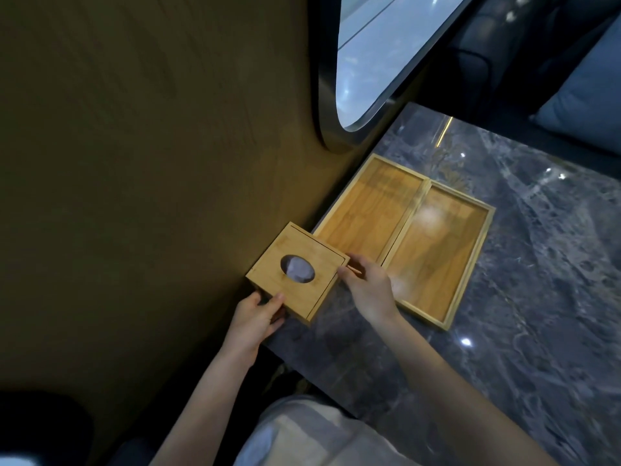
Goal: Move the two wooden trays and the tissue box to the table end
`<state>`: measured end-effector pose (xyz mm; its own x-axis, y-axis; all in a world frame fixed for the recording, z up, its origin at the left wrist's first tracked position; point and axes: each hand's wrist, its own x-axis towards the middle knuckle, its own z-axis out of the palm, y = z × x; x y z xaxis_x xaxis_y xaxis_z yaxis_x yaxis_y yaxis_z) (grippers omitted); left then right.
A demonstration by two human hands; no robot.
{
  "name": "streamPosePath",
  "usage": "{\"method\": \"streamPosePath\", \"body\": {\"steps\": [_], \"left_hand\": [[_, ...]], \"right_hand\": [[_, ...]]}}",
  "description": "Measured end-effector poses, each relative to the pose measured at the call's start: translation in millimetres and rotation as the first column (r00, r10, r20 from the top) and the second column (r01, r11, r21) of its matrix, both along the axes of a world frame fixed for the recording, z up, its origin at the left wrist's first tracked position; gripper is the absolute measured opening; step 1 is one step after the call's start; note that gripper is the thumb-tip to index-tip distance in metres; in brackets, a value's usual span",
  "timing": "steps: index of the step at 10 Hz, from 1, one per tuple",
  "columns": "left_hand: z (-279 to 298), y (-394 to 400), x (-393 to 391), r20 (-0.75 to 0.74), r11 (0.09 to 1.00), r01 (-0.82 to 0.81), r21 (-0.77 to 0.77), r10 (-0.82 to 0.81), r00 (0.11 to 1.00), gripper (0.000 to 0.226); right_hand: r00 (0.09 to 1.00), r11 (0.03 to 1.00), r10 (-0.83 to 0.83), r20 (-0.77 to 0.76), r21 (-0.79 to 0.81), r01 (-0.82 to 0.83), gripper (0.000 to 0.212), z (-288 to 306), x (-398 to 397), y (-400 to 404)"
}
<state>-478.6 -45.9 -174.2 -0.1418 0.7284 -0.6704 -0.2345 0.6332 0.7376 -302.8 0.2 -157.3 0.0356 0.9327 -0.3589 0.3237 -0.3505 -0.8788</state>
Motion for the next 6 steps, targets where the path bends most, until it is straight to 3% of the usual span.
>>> {"method": "streamPosePath", "body": {"steps": [1, 2, 3, 4, 5, 6], "left_hand": [[10.2, 5.0, -5.5, -0.125, 0.988, 0.139, -0.061, -0.146, 0.981, 0.019], [30.5, 14.6, -14.4, -0.295, 0.92, 0.336, -0.204, -0.385, 0.875, 0.024], [59.2, 31.0, -18.3, -0.442, 0.818, 0.501, -0.282, -0.574, 0.689, 0.032], [96.2, 55.9, -11.3, -0.487, 0.73, 0.639, -0.244, -0.662, 0.57, 0.029], [134.6, 85.0, 11.3, -0.579, 0.629, 0.766, -0.133, -0.677, 0.455, 0.027], [169.6, 112.6, 41.0, -0.71, 0.572, 0.817, -0.068, -0.603, 0.363, 0.032]], "right_hand": [[1.0, 0.999, 0.013, -0.016, -0.033, -0.013, 0.037, 2.4, 1.3, 0.2], [0.999, 0.998, 0.0, -0.04, -0.065, -0.003, 0.04, 6.4, 4.2, -0.9], [0.996, 0.995, -0.053, -0.071, -0.084, 0.047, 0.034, 16.6, 15.6, 1.0], [0.978, 0.991, -0.118, -0.172, -0.082, 0.105, 0.023, 40.7, 33.3, 7.8], [0.944, 0.975, -0.193, -0.269, 0.06, 0.216, 0.022, 79.8, 57.8, 15.1], [0.883, 0.888, -0.266, -0.386, 0.258, 0.38, 0.021, 128.6, 87.2, 10.1]]}}
